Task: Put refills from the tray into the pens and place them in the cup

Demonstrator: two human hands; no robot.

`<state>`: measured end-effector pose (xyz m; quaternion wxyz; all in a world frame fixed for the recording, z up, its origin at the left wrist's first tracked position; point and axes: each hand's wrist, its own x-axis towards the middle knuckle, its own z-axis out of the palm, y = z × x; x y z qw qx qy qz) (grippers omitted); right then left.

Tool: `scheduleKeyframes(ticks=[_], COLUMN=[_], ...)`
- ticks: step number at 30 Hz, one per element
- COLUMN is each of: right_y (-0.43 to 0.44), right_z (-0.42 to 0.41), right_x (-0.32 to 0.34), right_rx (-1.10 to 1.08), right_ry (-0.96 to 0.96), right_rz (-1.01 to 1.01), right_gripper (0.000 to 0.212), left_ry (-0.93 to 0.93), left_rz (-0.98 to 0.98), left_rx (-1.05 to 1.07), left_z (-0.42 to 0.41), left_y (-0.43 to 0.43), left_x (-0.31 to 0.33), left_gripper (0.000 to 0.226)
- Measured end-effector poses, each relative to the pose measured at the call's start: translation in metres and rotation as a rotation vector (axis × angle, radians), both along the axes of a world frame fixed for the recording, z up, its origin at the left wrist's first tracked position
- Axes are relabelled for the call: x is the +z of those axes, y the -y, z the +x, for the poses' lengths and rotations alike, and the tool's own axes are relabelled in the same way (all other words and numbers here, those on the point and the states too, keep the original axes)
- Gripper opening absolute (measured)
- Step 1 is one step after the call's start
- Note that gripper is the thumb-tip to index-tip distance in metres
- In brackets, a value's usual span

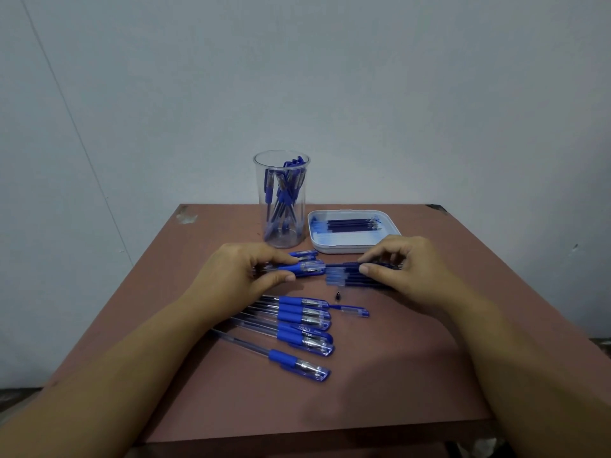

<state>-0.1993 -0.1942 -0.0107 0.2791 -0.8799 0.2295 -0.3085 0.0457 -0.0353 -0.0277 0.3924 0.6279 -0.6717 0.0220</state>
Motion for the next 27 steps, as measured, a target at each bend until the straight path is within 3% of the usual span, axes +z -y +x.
scheduleKeyframes(ticks=[7,20,27], right_y=[0.012,0.025,0.023], right_z=[-0.01,-0.018,-0.01], right_x=[0.0,-0.005,0.0], right_rx=[-0.076,-0.113,-0.097], right_ry=[-0.024,-0.28,-0.152], right_rz=[0.023,-0.032,-0.101], right_gripper=[0.01,0.016,0.023], left_ry=[-0.038,-0.046,-0.054], left_rz=[0.012,0.036,0.03], left_rx=[0.022,0.024,0.029], left_z=[0.005,0.0,0.001], left_y=[0.0,-0.001,-0.003], left_x=[0.0,0.002,0.003], left_gripper=[0.031,0.035,0.032])
